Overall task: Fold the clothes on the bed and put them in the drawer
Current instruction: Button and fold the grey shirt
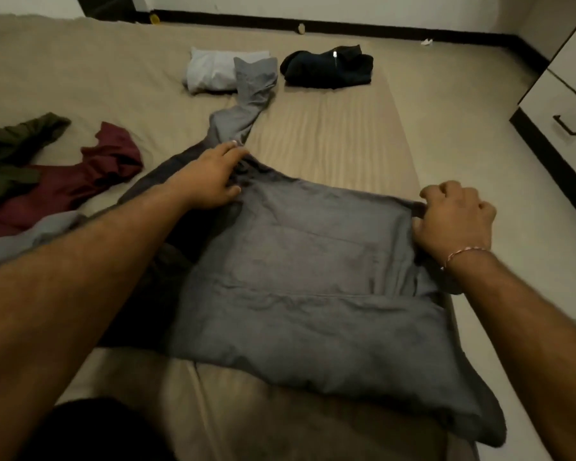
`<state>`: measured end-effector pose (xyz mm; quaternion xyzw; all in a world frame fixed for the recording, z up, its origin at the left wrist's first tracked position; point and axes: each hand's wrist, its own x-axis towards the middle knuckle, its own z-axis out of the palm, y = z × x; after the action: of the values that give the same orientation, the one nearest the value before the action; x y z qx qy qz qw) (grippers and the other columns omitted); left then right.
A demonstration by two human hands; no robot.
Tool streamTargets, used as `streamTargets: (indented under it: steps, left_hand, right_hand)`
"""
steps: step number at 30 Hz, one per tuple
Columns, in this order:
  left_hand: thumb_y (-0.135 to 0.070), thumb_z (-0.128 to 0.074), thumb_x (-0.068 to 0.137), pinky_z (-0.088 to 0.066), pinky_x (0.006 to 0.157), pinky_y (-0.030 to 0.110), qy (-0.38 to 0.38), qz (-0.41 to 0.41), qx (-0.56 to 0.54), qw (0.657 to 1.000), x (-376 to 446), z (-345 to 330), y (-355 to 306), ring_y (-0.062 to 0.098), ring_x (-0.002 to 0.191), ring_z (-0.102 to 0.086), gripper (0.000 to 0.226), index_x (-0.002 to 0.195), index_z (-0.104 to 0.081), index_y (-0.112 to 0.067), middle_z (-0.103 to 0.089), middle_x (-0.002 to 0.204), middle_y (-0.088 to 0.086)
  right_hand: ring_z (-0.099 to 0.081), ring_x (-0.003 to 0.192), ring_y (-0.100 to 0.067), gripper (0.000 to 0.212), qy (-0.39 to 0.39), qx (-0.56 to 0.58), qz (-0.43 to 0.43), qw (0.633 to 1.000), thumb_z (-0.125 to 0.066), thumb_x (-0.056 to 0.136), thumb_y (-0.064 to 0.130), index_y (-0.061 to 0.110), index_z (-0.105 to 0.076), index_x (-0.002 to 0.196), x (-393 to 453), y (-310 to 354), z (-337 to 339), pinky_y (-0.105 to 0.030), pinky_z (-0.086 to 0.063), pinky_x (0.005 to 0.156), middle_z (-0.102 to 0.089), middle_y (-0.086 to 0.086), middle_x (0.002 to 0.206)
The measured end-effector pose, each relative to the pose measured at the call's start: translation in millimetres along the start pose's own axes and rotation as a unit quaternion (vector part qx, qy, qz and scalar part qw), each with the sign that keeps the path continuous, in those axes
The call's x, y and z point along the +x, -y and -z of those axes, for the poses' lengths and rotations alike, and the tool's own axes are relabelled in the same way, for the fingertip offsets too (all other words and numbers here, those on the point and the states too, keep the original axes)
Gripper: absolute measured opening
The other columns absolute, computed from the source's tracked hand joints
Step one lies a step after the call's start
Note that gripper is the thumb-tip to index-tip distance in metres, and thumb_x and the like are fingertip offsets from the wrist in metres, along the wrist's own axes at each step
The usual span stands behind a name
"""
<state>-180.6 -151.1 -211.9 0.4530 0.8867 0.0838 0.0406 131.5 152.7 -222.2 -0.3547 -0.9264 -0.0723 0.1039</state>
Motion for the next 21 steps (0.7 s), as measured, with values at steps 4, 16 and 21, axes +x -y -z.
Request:
streamTargets:
  steps: [4, 16, 21]
  left_hand:
    - [-0.039, -0.071, 0.087, -0.041, 0.115, 0.054, -0.043, -0.006, 0.003, 0.999, -80, -2, -12, 0.033, 0.146, -0.038, 0.078, 0.156, -0.036, -0.025, -0.035, 0.162, 0.010]
    - [-0.035, -0.074, 0.086, -0.052, 0.099, 0.051, -0.144, 0.313, -0.045, 0.938, -361, 5, 63, 0.035, 0.127, -0.053, 0.072, 0.149, -0.042, -0.019, -0.053, 0.140, 0.012]
    - [-0.040, -0.078, 0.086, -0.043, 0.109, 0.044, -0.147, 0.340, -0.125, 0.921, -382, -39, 70, 0.031, 0.135, -0.047, 0.086, 0.156, -0.036, -0.017, -0.050, 0.149, 0.010]
  right_hand:
    - [-0.054, 0.110, -0.037, 0.045, -0.081, 0.127, 0.193, 0.970, -0.072, 0.076, 0.026, 0.015, -0.065, 0.120, -74, 89, 21, -0.051, -0.043, 0.095, -0.059, -0.013, 0.126]
    - [-0.047, 0.125, -0.031, 0.062, 0.153, 0.243, 0.431, 0.855, -0.061, 0.092, 0.035, 0.025, -0.041, 0.150, -204, 361, 66, -0.050, -0.048, 0.100, -0.045, -0.005, 0.143]
    - [-0.037, 0.140, -0.035, 0.076, 0.229, 0.194, 0.398, 0.867, -0.060, 0.092, 0.034, 0.026, -0.025, 0.159, -212, 364, 55, -0.055, -0.043, 0.110, -0.026, -0.005, 0.162]
